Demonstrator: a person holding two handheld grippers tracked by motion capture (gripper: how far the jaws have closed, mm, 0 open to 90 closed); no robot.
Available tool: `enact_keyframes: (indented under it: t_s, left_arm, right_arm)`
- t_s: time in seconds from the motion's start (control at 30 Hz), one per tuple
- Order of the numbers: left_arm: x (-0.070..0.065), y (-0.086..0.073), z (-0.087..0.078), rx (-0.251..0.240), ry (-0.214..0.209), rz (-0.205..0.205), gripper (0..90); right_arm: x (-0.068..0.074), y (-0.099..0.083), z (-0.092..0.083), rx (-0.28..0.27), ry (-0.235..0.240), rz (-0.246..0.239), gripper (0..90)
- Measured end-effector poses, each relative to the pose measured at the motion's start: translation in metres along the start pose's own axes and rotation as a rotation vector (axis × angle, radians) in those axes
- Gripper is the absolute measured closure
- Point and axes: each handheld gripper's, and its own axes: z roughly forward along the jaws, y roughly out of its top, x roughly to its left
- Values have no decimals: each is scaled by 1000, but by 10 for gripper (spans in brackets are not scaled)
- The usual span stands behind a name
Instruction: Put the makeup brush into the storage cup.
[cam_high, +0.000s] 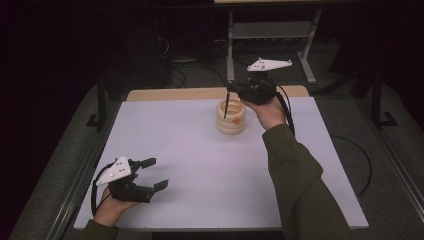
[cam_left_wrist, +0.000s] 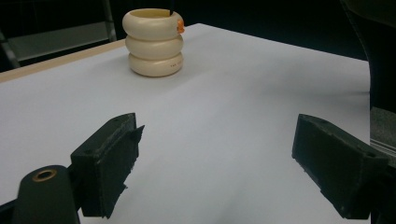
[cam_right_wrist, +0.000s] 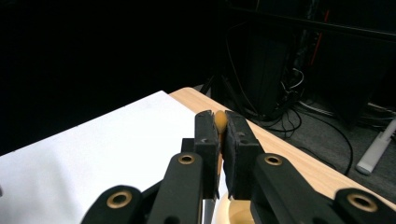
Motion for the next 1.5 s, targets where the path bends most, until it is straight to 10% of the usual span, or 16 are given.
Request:
enact_keyframes:
  t_s: [1.5]
  left_arm:
    - [-1,0,0,-6,-1,-5,143]
  right_arm:
    - [-26,-17,29,60,-109,25,843]
